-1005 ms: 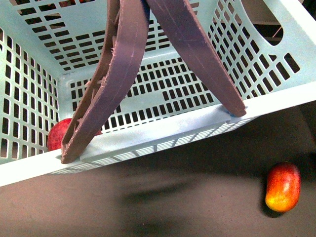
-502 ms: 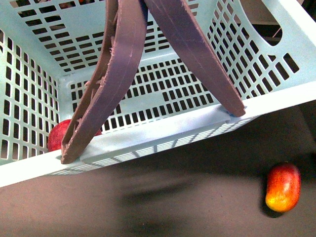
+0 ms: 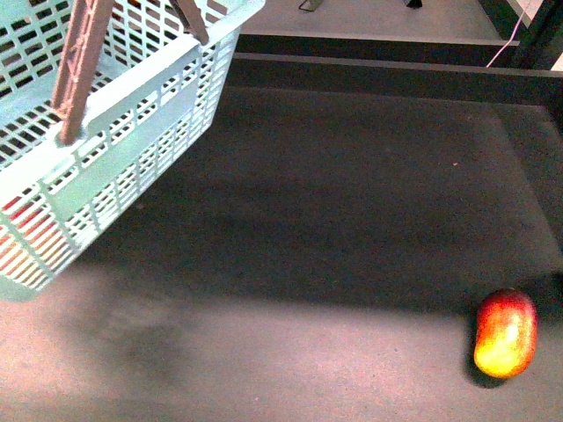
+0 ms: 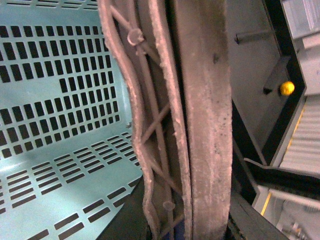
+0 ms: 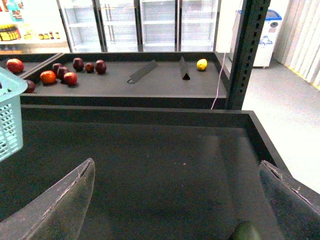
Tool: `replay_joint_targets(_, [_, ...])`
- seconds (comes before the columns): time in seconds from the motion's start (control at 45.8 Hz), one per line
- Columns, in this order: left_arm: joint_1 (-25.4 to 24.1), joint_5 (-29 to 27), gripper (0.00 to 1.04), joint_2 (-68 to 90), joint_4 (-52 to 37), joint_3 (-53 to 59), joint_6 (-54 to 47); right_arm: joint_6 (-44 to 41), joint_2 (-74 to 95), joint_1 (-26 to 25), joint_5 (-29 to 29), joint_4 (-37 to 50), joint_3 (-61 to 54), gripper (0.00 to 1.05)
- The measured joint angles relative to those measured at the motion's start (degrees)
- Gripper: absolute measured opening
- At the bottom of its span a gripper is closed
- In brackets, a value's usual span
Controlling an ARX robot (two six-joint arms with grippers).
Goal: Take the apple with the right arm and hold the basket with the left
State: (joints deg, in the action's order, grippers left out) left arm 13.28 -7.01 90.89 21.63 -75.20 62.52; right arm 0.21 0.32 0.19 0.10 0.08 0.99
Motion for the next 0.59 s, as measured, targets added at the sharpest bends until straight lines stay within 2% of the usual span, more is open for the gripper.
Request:
replay_joint_targets(0.197, [-3.41,-1.70,0.18,5.86,-5.05,0.00,12.70,-0.02,0.00,0.00,0.02,0.00,0.00,0.96])
replay_joint_targets(0.59, [-7.91,-2.99,0.18,15.30,-8.02,0.00,21.99,-0.02,0.00,0.00,0.00,0.00,0.00,0.96])
